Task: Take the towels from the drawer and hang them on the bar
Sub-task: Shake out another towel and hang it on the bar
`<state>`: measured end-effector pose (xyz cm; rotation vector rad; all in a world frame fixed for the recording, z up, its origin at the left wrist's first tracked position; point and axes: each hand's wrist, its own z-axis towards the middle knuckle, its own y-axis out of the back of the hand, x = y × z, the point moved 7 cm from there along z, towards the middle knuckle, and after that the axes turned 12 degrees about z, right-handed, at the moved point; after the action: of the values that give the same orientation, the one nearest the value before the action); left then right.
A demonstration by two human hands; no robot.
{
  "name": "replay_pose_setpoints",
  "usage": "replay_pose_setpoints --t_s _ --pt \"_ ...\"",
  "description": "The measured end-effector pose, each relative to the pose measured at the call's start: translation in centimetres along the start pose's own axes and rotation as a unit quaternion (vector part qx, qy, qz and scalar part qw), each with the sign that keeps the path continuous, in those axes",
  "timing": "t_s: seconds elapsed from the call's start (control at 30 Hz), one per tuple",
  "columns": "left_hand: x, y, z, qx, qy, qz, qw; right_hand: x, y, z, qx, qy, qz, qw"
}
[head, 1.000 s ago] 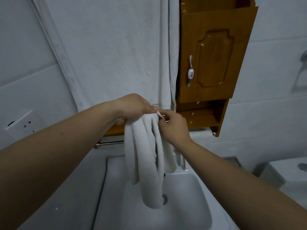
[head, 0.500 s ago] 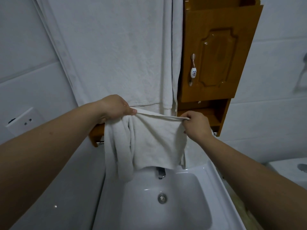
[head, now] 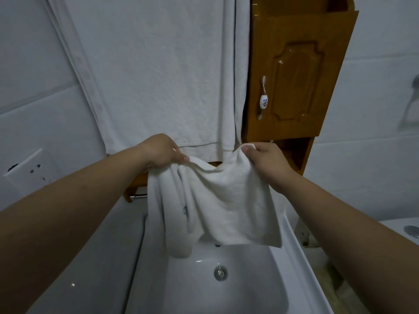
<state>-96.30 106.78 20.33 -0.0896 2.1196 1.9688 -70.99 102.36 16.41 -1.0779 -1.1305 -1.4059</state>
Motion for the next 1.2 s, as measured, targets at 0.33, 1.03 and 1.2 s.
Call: replay_pose_setpoints --t_s 0.33,1.03,1.2 --pt "-4.3 -0.6 -0.3 -0.016 -0.088 -0.094 0.992 0.9 -5.5 0.2 0.142 -0.042 -0.013 0.989" --pt "-3.3 -0.6 -3.2 0.027 -0.055 -0.123 0.991 5.9 -2.8 0.1 -0.007 0.093 -0.154 0.984" --pt "-2.2 -1.7 -4.0 0.079 -0.053 -0.243 0.965 5.7 -2.3 0.1 -0.017 0.097 -0.177 0.979"
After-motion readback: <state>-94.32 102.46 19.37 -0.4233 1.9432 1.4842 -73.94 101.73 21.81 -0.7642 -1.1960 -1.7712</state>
